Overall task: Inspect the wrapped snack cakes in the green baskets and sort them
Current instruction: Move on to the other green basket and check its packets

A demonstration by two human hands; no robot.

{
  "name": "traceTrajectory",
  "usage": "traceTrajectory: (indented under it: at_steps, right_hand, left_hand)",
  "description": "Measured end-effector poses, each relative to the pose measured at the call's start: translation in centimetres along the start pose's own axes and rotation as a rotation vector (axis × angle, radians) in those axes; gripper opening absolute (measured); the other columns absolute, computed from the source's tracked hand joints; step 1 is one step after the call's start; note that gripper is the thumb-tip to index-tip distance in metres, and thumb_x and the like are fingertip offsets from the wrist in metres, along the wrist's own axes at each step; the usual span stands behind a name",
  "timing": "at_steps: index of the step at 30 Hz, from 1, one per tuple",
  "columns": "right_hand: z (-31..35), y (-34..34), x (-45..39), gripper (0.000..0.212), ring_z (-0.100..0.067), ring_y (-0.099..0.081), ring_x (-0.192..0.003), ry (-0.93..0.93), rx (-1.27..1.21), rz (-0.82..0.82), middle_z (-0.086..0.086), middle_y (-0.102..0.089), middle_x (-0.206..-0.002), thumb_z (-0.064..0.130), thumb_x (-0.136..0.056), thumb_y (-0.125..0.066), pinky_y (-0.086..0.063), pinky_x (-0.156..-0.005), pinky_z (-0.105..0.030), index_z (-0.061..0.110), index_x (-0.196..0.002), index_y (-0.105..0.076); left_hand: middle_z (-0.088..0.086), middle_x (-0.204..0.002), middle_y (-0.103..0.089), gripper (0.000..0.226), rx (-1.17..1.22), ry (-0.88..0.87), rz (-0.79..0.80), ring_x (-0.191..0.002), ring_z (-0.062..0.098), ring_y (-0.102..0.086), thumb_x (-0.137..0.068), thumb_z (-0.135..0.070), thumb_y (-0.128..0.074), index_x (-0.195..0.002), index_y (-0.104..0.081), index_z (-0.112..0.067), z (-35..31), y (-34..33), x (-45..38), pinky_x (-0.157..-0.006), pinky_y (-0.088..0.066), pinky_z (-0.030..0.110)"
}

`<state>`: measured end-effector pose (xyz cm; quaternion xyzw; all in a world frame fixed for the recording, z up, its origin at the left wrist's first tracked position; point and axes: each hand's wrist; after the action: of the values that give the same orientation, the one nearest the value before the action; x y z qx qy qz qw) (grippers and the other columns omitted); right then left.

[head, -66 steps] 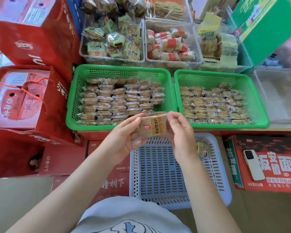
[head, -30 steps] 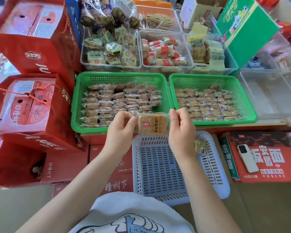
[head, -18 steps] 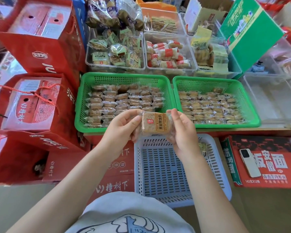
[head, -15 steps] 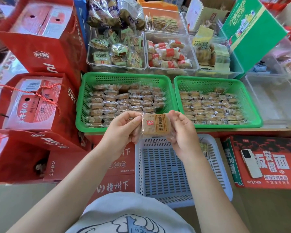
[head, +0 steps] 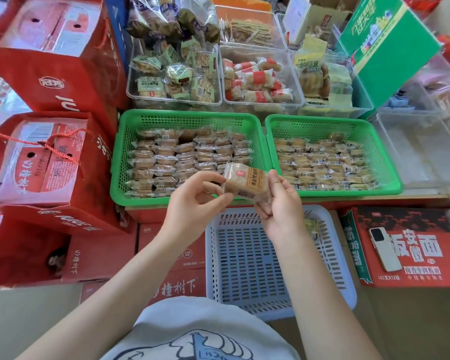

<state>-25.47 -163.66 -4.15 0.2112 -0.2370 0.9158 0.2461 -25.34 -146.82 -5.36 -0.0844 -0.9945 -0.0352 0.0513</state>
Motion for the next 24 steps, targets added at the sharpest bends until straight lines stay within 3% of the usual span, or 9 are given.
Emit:
traceTrajectory:
  at_steps: [4,7,10,13,16,18,20,22,24]
  right_hand:
    - [-0.3,0.3,-0.5,0.023,-0.008,-0.032,-0.035,-0.051,0.06,-0.05,0.0,-0.062,-0.058,0.027,-0.102,-0.054,-0.025,-0.033,-0.019,0.013,-0.085,-0.061]
    - [-0.4,0.7,-1.0,0.028,-0.009,-0.046,-0.043,-0.073,0.149,-0.057,0.001,-0.068,-0.066,0.038,-0.101,-0.054,-0.035,-0.043,-0.021,0.014,-0.091,-0.066]
    - [-0.4,0.9,-1.1,0.039,-0.016,-0.067,-0.077,-0.141,0.304,0.074,-0.001,-0.073,-0.091,0.054,-0.096,-0.053,-0.051,-0.062,-0.028,0.019,-0.111,-0.064]
    - [-0.4,1.2,-1.4,0.038,-0.022,-0.07,-0.081,-0.23,0.3,0.257,-0.006,-0.073,-0.103,0.039,-0.095,-0.062,-0.054,-0.055,-0.026,0.019,-0.127,-0.054]
    - [-0.5,1.8,-2.4,0.028,-0.022,-0.07,-0.073,-0.256,0.232,0.175,-0.008,-0.073,-0.098,0.025,-0.098,-0.061,-0.054,-0.051,-0.024,0.013,-0.123,-0.054]
    - [-0.6,2.4,-3.7,0.021,-0.021,-0.069,-0.073,-0.261,0.203,0.089,-0.007,-0.072,-0.09,0.024,-0.098,-0.062,-0.055,-0.053,-0.026,0.012,-0.113,-0.055]
    - [-0.6,3.2,-5.2,0.02,-0.02,-0.069,-0.078,-0.282,0.17,0.079,-0.009,-0.07,-0.096,0.021,-0.097,-0.063,-0.056,-0.057,-0.028,0.01,-0.113,-0.057]
    - [-0.3,3.9,-6.7,0.023,-0.02,-0.068,-0.086,-0.321,0.147,0.143,-0.013,-0.071,-0.104,0.017,-0.096,-0.061,-0.056,-0.064,-0.028,0.005,-0.116,-0.063]
    - [0.2,4.3,-8.4,0.023,-0.02,-0.067,-0.092,-0.33,0.103,0.163,-0.014,-0.07,-0.109,0.012,-0.093,-0.062,-0.055,-0.071,-0.029,0.005,-0.115,-0.066]
  left_hand:
    - [-0.004,-0.08,-0.077,0.014,-0.076,-0.027,-0.095,-0.069,0.011,-0.074,-0.089,-0.01,-0.075,-0.099,-0.078,-0.019,0.5,-0.1,-0.5,-0.064,-0.06,0.025]
    - [-0.002,-0.078,-0.077,0.006,-0.052,0.035,-0.078,-0.069,0.014,-0.073,-0.09,-0.012,-0.075,-0.091,-0.079,-0.017,1.0,0.1,-1.1,-0.065,-0.061,0.029]
    - [0.002,-0.079,-0.076,0.004,0.039,0.103,-0.074,-0.071,0.014,-0.07,-0.089,-0.014,-0.075,-0.089,-0.078,-0.014,1.5,0.1,-1.8,-0.068,-0.061,0.032]
    - [0.004,-0.08,-0.077,0.006,0.046,0.139,-0.1,-0.068,0.011,-0.068,-0.089,-0.017,-0.076,-0.088,-0.078,-0.012,2.0,-0.2,-2.6,-0.068,-0.061,0.03]
    - [0.001,-0.079,-0.075,0.009,-0.008,0.165,-0.029,-0.069,0.007,-0.067,-0.092,-0.02,-0.073,-0.089,-0.075,-0.012,2.8,-0.4,-3.8,-0.068,-0.057,0.023]
    - [0.001,-0.087,-0.074,0.01,-0.03,0.178,0.105,-0.079,0.01,-0.069,-0.094,-0.022,-0.07,-0.092,-0.072,-0.013,3.4,-0.6,-4.7,-0.077,-0.055,0.023]
    - [0.008,-0.097,-0.073,0.011,-0.02,0.187,0.191,-0.09,0.016,-0.069,-0.095,-0.024,-0.068,-0.096,-0.071,-0.013,4.1,-0.9,-5.7,-0.086,-0.054,0.027]
    - [0.007,-0.098,-0.073,0.008,-0.027,0.182,0.171,-0.089,0.01,-0.066,-0.096,-0.023,-0.067,-0.096,-0.071,-0.016,4.8,-1.4,-6.8,-0.084,-0.051,0.025]
    - [-0.004,-0.099,-0.074,0.008,-0.09,0.178,0.109,-0.094,0.002,-0.066,-0.098,-0.022,-0.065,-0.103,-0.071,-0.021,5.6,-2.3,-8.1,-0.086,-0.051,0.022]
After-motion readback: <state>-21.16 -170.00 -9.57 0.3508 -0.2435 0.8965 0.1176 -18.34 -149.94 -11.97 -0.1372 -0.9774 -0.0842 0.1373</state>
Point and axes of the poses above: each hand's wrist, its own x-axis away from the middle knuckle, its own y-axis out of the back of the hand, z = x × y
